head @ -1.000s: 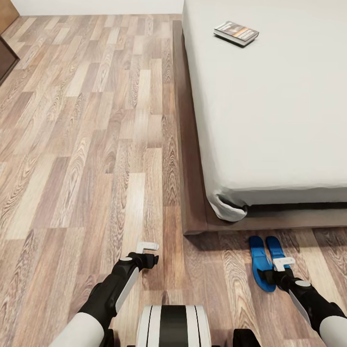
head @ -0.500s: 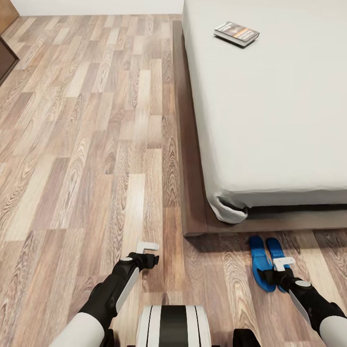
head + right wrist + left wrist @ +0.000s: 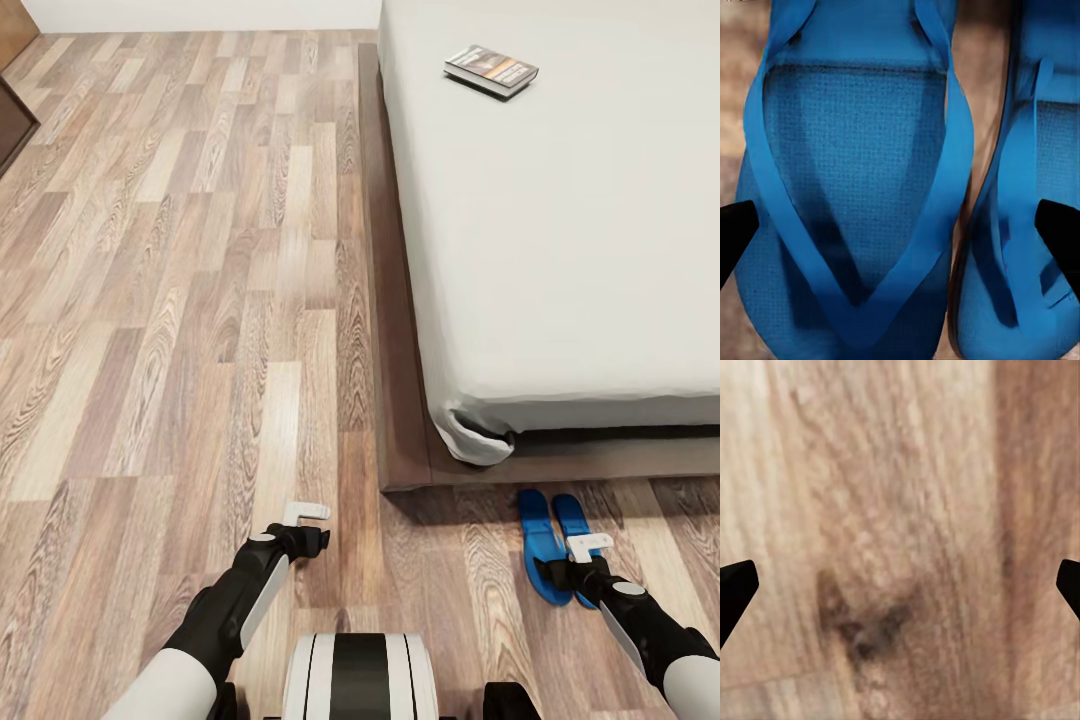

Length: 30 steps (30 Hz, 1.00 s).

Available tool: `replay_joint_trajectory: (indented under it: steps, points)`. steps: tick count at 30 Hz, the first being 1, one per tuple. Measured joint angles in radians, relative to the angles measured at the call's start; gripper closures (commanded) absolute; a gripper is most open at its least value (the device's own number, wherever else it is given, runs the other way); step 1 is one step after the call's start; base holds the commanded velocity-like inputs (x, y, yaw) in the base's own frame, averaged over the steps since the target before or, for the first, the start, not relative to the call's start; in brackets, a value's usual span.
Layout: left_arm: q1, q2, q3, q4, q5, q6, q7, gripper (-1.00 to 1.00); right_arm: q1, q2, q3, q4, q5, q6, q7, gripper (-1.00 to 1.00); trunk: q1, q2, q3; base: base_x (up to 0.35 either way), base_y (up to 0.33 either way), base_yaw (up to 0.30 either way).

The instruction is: In the bedroom, move the book from the bed onto either nightstand, and place the two sandals side by side next to the bed.

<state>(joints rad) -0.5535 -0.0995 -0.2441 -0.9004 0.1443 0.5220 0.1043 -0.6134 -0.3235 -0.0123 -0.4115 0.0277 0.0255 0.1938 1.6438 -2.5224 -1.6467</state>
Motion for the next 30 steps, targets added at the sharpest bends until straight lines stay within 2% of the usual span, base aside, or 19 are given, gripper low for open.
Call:
replay_joint_trajectory:
  steps: [22, 30]
  points:
    - [0.000, 0.002, 0.001, 0.000, 0.000, 0.000, 0.001, -1.00, 0.000, 0.000, 0.001, -0.005, 0.000, -0.002, 0.002, -1.00, 0.000, 0.000, 0.000, 0.000, 0.000, 0.000]
    - [0.000, 0.002, 0.001, 0.001, 0.000, 0.000, 0.001, -1.00, 0.000, 0.000, 0.001, -0.011, 0.001, -0.001, 0.005, -1.00, -0.004, 0.002, 0.031, 0.000, 0.000, 0.000]
